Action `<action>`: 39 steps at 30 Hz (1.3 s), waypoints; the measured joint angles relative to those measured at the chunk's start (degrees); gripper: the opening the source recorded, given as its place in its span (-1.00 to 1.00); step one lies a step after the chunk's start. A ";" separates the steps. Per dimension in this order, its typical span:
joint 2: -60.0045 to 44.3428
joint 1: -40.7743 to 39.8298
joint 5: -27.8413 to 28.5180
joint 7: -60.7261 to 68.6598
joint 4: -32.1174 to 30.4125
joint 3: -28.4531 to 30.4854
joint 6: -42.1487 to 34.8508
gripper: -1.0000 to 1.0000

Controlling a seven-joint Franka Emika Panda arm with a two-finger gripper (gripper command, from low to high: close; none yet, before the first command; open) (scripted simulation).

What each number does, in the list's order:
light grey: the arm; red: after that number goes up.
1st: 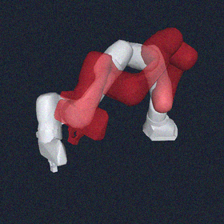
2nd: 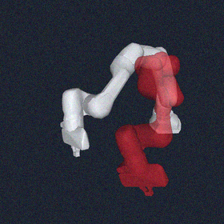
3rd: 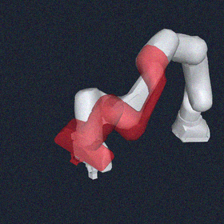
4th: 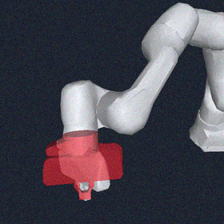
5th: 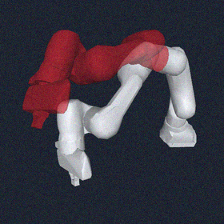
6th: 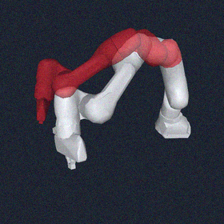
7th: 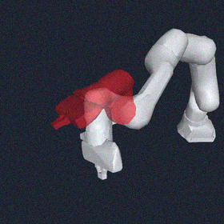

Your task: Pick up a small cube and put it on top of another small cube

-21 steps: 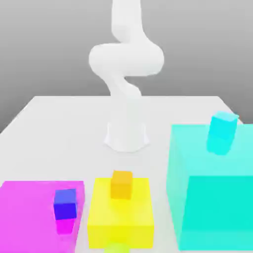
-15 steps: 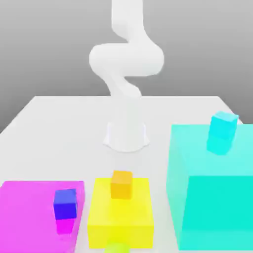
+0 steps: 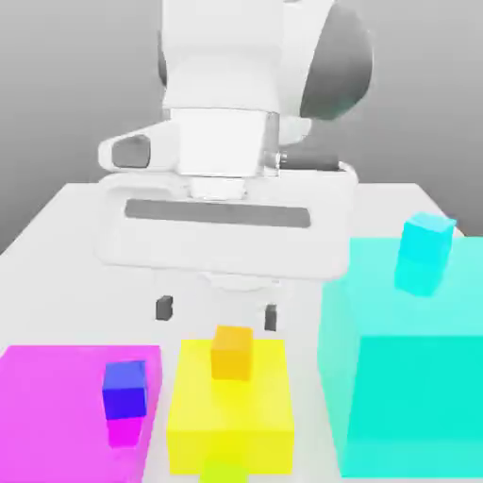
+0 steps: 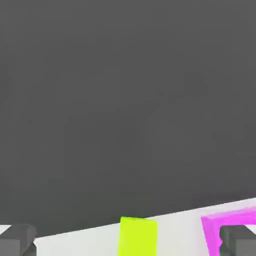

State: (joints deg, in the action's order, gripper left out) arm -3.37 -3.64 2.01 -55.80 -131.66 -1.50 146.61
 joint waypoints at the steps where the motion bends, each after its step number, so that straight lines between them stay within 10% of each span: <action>1: -2.07 -0.02 -0.04 -0.35 0.00 0.03 0.64 0.00; 11: -22.80 0.01 -0.88 -2.31 1.32 0.47 9.98 0.00; 12: -24.85 0.06 -0.81 -2.38 1.73 0.55 11.58 -1.00; 39: 3.81 -7.60 -2.12 -29.56 -14.35 8.98 -0.97 -1.00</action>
State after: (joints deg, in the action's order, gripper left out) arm 0.44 -11.25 -0.11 -85.36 -146.01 7.48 145.64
